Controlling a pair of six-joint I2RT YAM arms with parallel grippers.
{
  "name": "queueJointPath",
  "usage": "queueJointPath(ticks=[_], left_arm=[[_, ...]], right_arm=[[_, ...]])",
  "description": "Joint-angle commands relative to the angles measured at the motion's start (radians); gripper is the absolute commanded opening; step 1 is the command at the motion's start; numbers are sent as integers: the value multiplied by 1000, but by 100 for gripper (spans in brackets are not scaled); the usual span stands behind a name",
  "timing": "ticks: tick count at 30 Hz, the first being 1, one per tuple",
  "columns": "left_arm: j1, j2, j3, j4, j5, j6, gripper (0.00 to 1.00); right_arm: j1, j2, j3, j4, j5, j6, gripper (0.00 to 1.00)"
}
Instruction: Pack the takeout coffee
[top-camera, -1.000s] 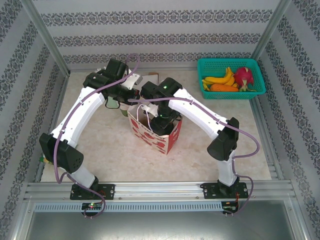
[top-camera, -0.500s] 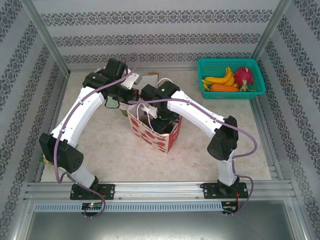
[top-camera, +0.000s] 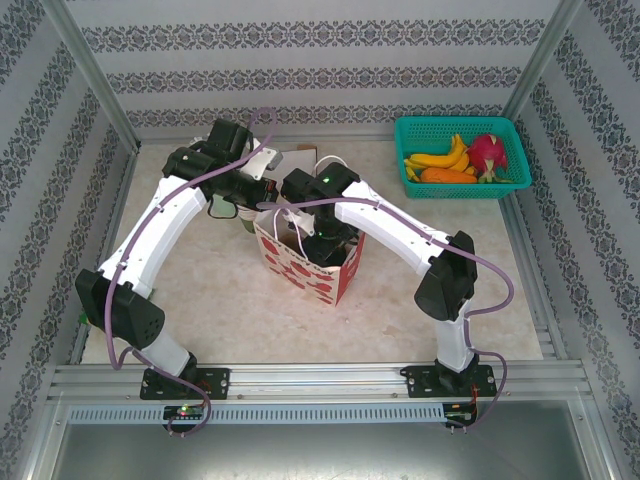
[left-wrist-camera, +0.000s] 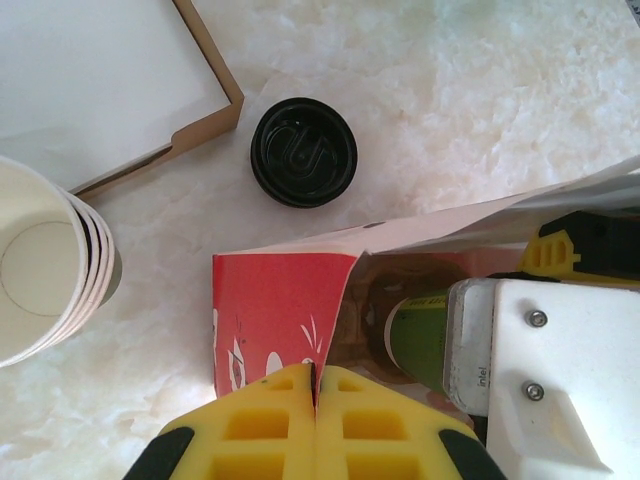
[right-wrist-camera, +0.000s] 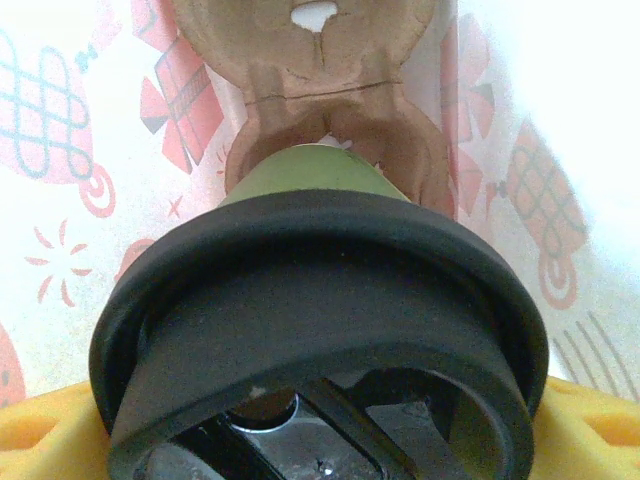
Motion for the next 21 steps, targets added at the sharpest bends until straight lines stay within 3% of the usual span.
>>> queueJointPath(ticks=[1, 21], left_arm=[[15, -33, -13, 33, 26, 5, 0], [28, -55, -41, 57, 103, 14, 0]], right_arm=[[-15, -22, -8, -2, 30, 31, 59], [-26, -30, -68, 50, 27, 31, 58]])
